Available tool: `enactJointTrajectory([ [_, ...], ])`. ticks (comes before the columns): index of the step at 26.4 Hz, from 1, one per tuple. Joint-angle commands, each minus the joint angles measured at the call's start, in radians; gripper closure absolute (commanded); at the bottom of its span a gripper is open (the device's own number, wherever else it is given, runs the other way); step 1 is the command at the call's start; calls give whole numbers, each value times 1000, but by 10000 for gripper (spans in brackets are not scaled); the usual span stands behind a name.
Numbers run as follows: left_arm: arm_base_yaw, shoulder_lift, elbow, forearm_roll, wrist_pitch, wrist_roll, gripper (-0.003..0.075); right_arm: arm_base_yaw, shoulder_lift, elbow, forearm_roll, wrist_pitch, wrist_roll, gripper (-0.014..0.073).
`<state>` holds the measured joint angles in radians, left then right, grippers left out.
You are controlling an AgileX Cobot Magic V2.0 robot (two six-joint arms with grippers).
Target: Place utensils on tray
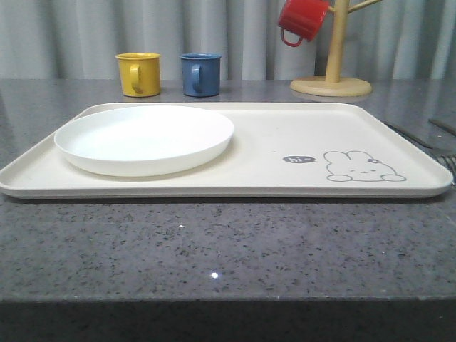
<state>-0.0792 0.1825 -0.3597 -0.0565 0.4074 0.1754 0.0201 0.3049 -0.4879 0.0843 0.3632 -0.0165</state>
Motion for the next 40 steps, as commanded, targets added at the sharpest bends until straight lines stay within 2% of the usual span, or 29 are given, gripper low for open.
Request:
enactJointTrajectory([
  [1,2,-45,-16,-17,-104,-11,739,-5,15,-36,0,-77,-8,20],
  [21,2,-52,-13,-17,-107,-11,739,-5,15,-36,0,-79,-8,20],
  [24,2,-52,-13,-17,-107,-11,739,-5,29,-38,0,-47,-8,68],
  [29,2,-52,-13,-17,-107,-11,739,-5,202,-105,0,57,-8,211],
  [38,2,-52,-13,-17,-107,-11,739,-5,678,-411,63,363,-8,215],
  [40,2,-52,-13,-17,-107,-11,739,-4,765,-468,91,391,-8,255],
])
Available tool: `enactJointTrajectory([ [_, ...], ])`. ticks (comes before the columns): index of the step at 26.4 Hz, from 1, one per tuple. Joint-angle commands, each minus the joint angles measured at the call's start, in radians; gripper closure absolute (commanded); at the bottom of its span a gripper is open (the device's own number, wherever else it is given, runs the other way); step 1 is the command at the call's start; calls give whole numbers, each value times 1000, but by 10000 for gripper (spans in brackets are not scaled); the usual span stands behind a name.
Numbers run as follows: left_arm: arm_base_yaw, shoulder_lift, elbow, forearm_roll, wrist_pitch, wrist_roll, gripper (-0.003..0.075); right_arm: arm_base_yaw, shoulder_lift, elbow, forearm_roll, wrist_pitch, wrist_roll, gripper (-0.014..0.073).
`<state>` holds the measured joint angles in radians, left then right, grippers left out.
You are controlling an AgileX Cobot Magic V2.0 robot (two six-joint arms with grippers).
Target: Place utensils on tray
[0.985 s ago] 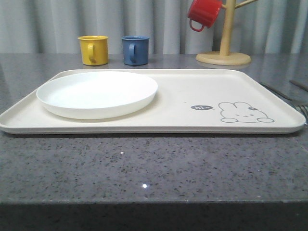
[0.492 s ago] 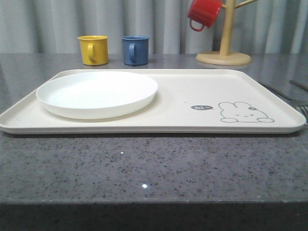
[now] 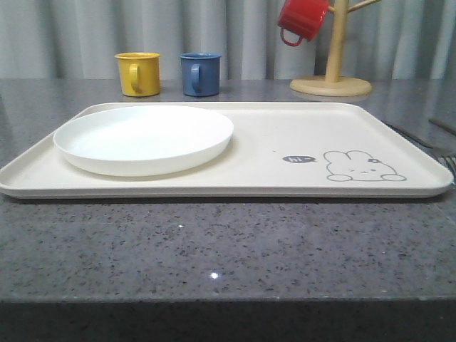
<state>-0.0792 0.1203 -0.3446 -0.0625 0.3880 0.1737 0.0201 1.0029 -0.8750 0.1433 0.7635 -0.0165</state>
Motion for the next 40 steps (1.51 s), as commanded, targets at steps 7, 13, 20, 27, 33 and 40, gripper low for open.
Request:
enactJointTrajectory([
  [7,2,10,-28,-11,-87,-9,739,4,293,-212,51,-8,-8,314],
  [13,2,10,-28,-11,-87,-9,739,54,455,-294,51,5,-8,314],
  [20,2,10,-28,-11,-87,-9,739,54,550,-314,63,-14,-8,314],
  [27,2,10,-28,-11,-87,-9,739,54,570,-317,79,-24,-8,314],
  [33,2,10,-28,-11,-87,-9,739,54,584,-317,80,-21,-8,314],
  [40,2,10,-28,-11,-87,-9,739,54,584,-317,84,-11,-8,471],
])
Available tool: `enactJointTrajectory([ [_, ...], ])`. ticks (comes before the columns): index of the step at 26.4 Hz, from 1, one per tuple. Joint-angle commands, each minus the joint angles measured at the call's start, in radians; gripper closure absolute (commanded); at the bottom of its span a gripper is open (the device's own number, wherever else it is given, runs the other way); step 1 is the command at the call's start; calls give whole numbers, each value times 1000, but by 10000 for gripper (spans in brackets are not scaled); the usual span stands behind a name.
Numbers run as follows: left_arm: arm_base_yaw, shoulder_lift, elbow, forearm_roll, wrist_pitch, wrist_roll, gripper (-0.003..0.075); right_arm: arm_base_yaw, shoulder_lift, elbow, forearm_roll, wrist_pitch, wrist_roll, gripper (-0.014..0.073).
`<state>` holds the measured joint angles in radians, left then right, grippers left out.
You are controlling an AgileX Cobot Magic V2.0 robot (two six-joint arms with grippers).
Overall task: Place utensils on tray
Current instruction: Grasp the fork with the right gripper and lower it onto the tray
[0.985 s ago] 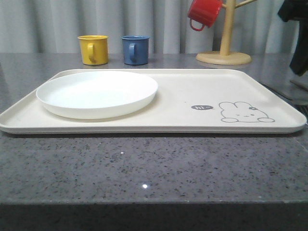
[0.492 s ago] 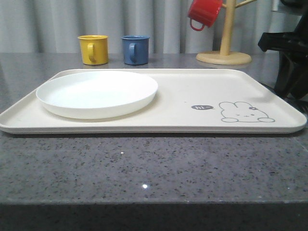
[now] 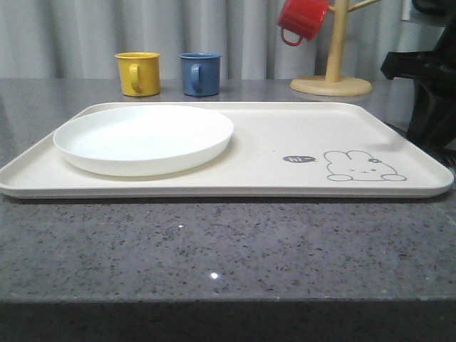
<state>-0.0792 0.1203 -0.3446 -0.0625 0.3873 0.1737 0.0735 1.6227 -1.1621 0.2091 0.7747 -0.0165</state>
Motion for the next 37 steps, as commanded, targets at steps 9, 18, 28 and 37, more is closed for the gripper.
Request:
enactJointTrajectory([
  [9,2,10,-28,-11,-87,-9,739,-2,-57,-30,22,-9,-8,628],
  [18,2,10,-28,-11,-87,-9,739,90,-167,-165,-149,139,224,629],
  [28,2,10,-28,-11,-87,-9,739,380,-17,-375,-209,241,444,629],
  [37,2,10,-28,-11,-87,-9,739,447,167,-445,-154,170,551,629],
])
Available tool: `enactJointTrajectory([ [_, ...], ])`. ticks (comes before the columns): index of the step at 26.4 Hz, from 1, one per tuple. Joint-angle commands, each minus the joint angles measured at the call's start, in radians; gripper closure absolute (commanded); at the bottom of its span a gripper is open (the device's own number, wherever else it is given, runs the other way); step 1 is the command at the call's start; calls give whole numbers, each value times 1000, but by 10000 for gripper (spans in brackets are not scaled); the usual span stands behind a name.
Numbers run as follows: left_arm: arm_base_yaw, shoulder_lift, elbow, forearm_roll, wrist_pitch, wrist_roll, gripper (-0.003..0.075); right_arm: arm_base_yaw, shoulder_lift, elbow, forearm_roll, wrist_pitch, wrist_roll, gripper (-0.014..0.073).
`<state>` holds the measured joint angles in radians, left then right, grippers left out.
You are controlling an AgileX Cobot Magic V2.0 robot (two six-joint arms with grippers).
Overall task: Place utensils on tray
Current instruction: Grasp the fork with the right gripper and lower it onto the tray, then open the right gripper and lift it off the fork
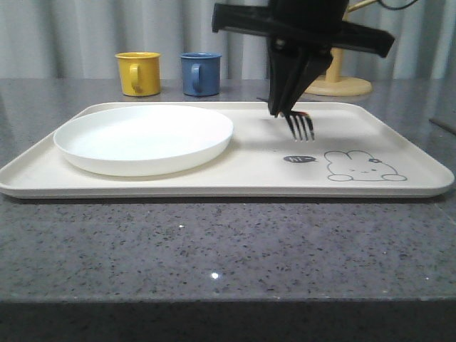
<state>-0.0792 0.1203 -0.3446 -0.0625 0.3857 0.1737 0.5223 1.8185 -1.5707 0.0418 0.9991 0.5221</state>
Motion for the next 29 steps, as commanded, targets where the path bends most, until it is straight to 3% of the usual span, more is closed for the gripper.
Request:
enactJointTrajectory([
  [1,2,10,-28,-11,-85,-9,739,-1,-21,-37,15,-61,13,629],
  [8,2,10,-28,-11,-85,-9,739,-1,15,-37,19,-63,28,600],
  [17,2,10,-28,-11,-85,-9,739,-11,-14,-40,33,-41,28,247],
  [23,2,10,-28,-11,-85,-9,739,-91,-115,-40,16,35,-105,242],
  [29,2,10,-28,-11,-85,-9,739,-278,-199,-37,16,160,-278,242],
])
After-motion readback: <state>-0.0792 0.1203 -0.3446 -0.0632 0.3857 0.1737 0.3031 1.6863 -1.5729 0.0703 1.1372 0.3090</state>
